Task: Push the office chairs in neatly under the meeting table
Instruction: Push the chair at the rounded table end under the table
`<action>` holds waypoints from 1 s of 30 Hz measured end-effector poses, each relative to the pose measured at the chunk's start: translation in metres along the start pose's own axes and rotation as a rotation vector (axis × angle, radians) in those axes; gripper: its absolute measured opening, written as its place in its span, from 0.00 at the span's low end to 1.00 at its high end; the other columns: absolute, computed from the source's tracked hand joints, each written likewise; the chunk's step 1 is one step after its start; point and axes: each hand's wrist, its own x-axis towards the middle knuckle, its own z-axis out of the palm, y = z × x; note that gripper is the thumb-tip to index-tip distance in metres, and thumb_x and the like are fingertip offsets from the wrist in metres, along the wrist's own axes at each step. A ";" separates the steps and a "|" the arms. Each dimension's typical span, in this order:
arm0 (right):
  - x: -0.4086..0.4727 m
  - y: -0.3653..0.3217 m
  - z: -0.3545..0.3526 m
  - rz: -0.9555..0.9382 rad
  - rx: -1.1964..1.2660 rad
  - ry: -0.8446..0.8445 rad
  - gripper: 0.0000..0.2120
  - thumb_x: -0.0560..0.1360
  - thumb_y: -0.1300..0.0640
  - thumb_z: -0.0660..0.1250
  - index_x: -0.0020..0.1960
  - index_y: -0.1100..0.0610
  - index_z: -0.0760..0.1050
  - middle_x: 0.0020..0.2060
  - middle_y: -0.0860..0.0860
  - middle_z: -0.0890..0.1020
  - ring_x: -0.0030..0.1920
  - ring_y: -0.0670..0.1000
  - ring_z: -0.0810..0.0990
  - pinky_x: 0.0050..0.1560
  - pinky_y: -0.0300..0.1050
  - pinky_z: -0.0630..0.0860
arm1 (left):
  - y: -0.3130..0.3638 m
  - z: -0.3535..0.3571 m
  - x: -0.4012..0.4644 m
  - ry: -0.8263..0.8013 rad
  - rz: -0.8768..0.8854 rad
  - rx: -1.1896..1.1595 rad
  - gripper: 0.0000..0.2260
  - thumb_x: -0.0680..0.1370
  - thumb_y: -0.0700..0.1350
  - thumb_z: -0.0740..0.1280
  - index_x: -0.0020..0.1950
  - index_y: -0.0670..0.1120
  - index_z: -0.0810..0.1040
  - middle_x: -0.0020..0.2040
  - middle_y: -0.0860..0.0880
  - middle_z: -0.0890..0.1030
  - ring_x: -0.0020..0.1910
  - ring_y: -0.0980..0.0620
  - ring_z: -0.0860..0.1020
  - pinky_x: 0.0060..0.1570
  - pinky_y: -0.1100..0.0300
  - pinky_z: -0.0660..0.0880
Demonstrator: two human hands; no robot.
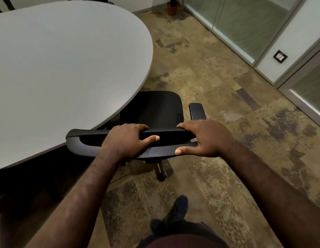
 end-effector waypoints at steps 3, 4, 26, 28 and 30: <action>0.001 0.002 0.000 -0.009 -0.007 0.004 0.45 0.63 0.18 0.49 0.67 0.47 0.70 0.57 0.43 0.80 0.52 0.48 0.79 0.46 0.45 0.74 | 0.000 0.001 0.001 -0.010 -0.002 -0.016 0.36 0.70 0.76 0.51 0.67 0.56 0.74 0.58 0.55 0.81 0.54 0.53 0.79 0.49 0.55 0.76; 0.001 0.003 0.001 -0.013 -0.008 0.003 0.45 0.63 0.18 0.49 0.67 0.47 0.70 0.57 0.43 0.80 0.51 0.48 0.79 0.45 0.45 0.74 | 0.000 0.000 0.001 -0.012 -0.004 -0.016 0.36 0.70 0.76 0.51 0.67 0.56 0.74 0.58 0.55 0.81 0.54 0.53 0.79 0.49 0.55 0.76; 0.014 0.108 -0.027 0.290 0.221 0.240 0.39 0.70 0.26 0.51 0.72 0.51 0.66 0.69 0.50 0.72 0.68 0.51 0.69 0.64 0.58 0.69 | 0.037 -0.036 0.075 0.046 0.093 -0.135 0.39 0.65 0.77 0.55 0.70 0.58 0.70 0.67 0.53 0.75 0.56 0.53 0.77 0.50 0.56 0.71; 0.026 0.137 -0.024 0.305 0.238 0.247 0.35 0.73 0.30 0.55 0.72 0.51 0.65 0.70 0.51 0.71 0.68 0.52 0.69 0.64 0.58 0.69 | 0.049 -0.038 0.104 0.021 0.107 -0.149 0.39 0.64 0.77 0.56 0.70 0.58 0.70 0.67 0.53 0.75 0.54 0.54 0.75 0.51 0.57 0.70; 0.039 0.166 -0.017 0.302 0.259 0.236 0.33 0.74 0.33 0.57 0.72 0.51 0.65 0.70 0.51 0.71 0.68 0.51 0.69 0.64 0.57 0.69 | 0.061 -0.036 0.136 -0.015 0.114 -0.158 0.39 0.65 0.76 0.58 0.70 0.58 0.69 0.68 0.54 0.74 0.56 0.54 0.74 0.53 0.58 0.69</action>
